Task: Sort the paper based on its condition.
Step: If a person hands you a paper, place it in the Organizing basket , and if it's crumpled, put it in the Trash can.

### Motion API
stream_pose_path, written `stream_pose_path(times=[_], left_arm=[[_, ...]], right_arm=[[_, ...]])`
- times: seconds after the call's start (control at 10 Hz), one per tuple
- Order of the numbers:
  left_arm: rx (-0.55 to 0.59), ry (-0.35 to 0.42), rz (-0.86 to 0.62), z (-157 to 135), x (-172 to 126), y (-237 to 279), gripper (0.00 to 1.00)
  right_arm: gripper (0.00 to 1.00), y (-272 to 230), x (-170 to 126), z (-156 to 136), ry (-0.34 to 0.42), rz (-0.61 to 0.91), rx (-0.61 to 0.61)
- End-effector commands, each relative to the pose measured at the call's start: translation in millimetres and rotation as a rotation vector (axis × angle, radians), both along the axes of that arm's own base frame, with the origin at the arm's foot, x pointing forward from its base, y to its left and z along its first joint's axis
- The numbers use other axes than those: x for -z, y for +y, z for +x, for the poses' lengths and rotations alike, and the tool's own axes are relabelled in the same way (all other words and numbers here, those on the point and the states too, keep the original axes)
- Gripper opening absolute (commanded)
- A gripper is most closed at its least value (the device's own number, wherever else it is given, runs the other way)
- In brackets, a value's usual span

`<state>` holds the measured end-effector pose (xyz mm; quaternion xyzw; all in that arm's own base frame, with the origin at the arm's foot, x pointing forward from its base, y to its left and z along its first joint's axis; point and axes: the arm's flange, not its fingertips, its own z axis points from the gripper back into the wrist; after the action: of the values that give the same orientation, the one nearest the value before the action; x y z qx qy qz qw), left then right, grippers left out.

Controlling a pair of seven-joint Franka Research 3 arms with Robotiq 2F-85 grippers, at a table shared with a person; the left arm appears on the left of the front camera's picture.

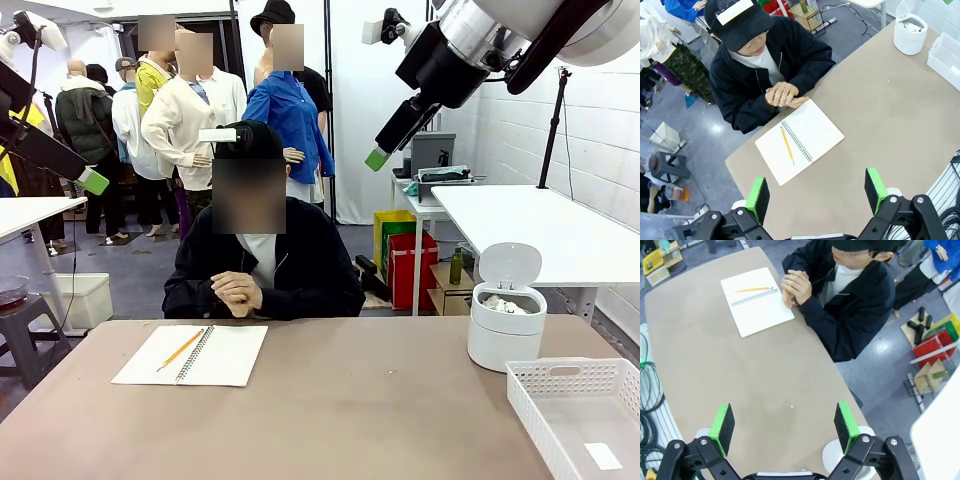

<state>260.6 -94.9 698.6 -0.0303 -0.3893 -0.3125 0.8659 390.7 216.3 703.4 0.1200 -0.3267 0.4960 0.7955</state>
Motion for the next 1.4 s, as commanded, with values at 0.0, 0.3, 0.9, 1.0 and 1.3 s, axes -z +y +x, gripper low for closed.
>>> stream_pose_path(times=[0.0,0.3,0.9,1.0,1.3], left_arm=[[-0.001,-0.001,0.0,-0.2,-0.3,0.5,1.0],[-0.001,-0.001,0.0,-0.2,-0.3,0.5,1.0],[-0.001,-0.001,0.0,-0.2,-0.3,0.5,1.0],[-0.001,-0.001,0.0,-0.2,-0.3,0.5,1.0],[-0.001,-0.001,0.0,-0.2,-0.3,0.5,1.0]], right_arm=[[1.0,-0.3,-0.5,0.0,0.001,0.002,0.001],[1.0,-0.3,-0.5,0.0,0.001,0.002,0.001],[1.0,-0.3,-0.5,0.0,0.001,0.002,0.001],[1.0,-0.3,-0.5,0.0,0.001,0.002,0.001],[1.0,-0.3,-0.5,0.0,0.001,0.002,0.001]])
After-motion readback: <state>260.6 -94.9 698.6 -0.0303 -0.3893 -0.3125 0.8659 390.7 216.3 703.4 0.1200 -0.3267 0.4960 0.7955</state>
